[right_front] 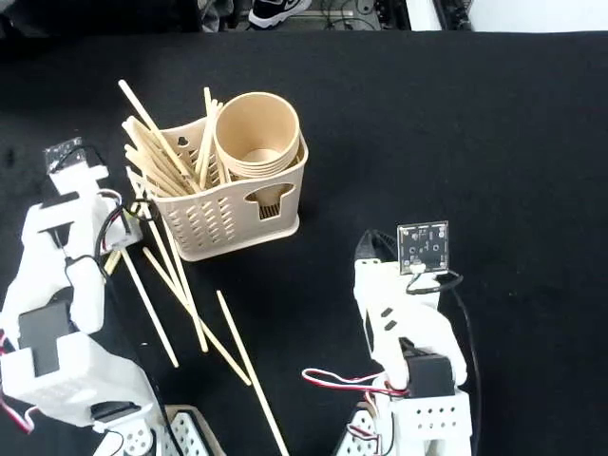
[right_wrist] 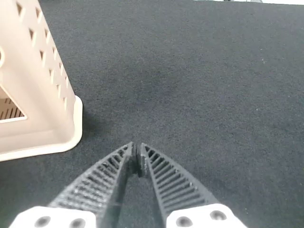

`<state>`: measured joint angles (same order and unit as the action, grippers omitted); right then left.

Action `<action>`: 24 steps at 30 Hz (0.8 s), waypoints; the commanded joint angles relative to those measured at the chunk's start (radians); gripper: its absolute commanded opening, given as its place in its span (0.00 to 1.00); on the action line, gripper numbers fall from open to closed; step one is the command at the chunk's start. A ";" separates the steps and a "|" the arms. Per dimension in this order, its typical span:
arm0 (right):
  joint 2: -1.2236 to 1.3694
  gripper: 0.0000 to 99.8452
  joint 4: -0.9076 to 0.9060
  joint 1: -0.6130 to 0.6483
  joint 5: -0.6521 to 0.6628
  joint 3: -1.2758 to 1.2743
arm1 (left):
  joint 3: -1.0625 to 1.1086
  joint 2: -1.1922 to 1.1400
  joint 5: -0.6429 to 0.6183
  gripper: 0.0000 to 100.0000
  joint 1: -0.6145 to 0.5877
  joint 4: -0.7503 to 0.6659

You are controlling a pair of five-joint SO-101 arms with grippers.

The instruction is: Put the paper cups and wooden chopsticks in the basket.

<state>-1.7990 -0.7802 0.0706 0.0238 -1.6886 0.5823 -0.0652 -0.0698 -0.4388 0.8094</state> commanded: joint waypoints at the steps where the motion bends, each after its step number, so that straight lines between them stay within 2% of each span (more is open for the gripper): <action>1: -0.073 0.02 -0.002 -0.009 0.011 0.004 | -0.031 -0.005 0.075 0.04 0.007 0.026; 6: -0.073 0.02 -0.002 -0.009 0.011 0.004 | -0.024 0.066 0.100 0.03 -0.012 0.035; 11: -0.073 0.02 -0.002 -0.009 0.011 0.004 | 0.001 0.290 0.098 0.03 -0.022 0.130; 17: -0.073 0.02 -0.002 -0.009 0.011 0.004 | 0.131 0.732 0.098 0.03 -0.015 0.157; 24: -0.073 0.02 -0.002 -0.009 0.011 0.004 | 0.332 1.270 0.091 0.03 -0.018 0.052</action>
<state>-1.7990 -0.7802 0.0706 0.0238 -1.6886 0.8431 0.8999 0.0161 -0.4511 0.9244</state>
